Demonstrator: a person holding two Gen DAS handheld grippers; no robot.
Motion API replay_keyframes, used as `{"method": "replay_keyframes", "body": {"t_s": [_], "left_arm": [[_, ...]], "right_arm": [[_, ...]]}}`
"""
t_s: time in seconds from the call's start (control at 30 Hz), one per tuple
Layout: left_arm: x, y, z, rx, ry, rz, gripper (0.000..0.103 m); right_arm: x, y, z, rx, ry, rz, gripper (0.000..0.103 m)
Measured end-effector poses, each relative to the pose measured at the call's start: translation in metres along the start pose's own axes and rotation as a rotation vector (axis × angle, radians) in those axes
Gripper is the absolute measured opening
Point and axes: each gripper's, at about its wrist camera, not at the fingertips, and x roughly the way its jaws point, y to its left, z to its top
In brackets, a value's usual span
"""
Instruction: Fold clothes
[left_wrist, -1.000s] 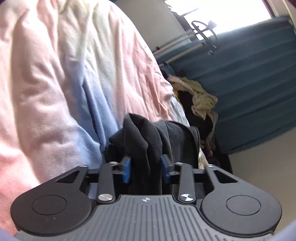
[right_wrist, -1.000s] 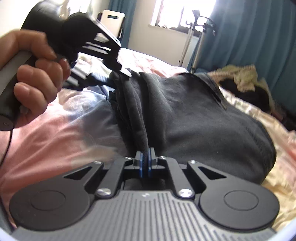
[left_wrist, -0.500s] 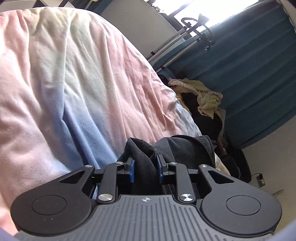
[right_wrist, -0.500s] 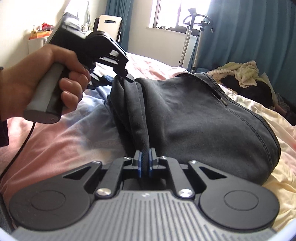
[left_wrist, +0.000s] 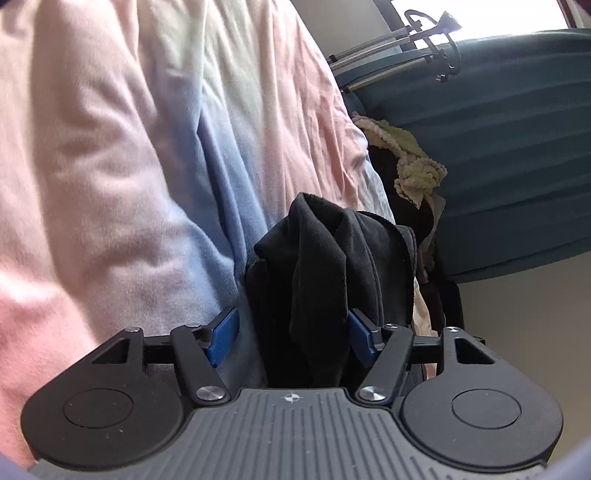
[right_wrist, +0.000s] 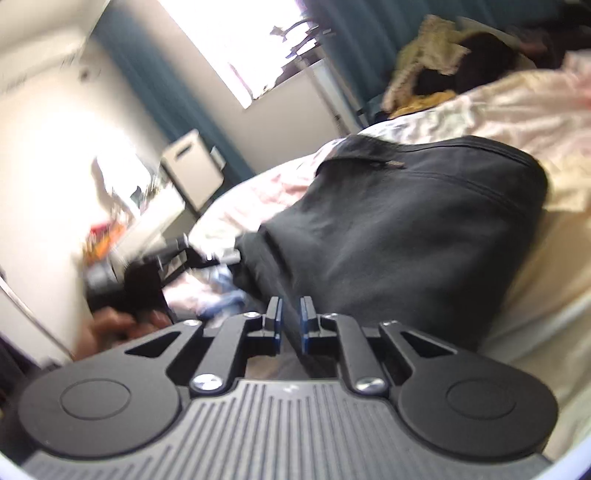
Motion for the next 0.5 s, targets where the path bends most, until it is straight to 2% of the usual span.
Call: {"method": "replay_keyframes", "body": {"t_s": [0.17,0.3,0.33,0.4,0.43,0.5], "left_arm": [[0.006,0.002,0.000,-0.019,-0.014,-0.043,0.082],[0.018,-0.002,-0.004,0.012,0.007,-0.031,0.084],[0.021,-0.002,-0.004,0.015,0.012,-0.027,0.084],[0.027,-0.002,-0.004,0.010,0.022,-0.032,0.084],[0.029,-0.001,-0.003,0.004,0.026,-0.040,0.086],[0.036,0.001,-0.001,0.000,0.041,-0.050,0.089]], "right_arm": [[-0.016,-0.028,0.007,0.146,-0.051,-0.027,0.014],[-0.020,-0.047,0.007,0.223,-0.083,-0.055,0.014],[-0.021,-0.052,0.007,0.242,-0.090,-0.063,0.017],[-0.024,-0.059,0.005,0.284,-0.108,-0.082,0.043],[-0.025,-0.063,0.004,0.305,-0.119,-0.089,0.062],[-0.025,-0.074,0.001,0.351,-0.137,-0.089,0.064]]}}
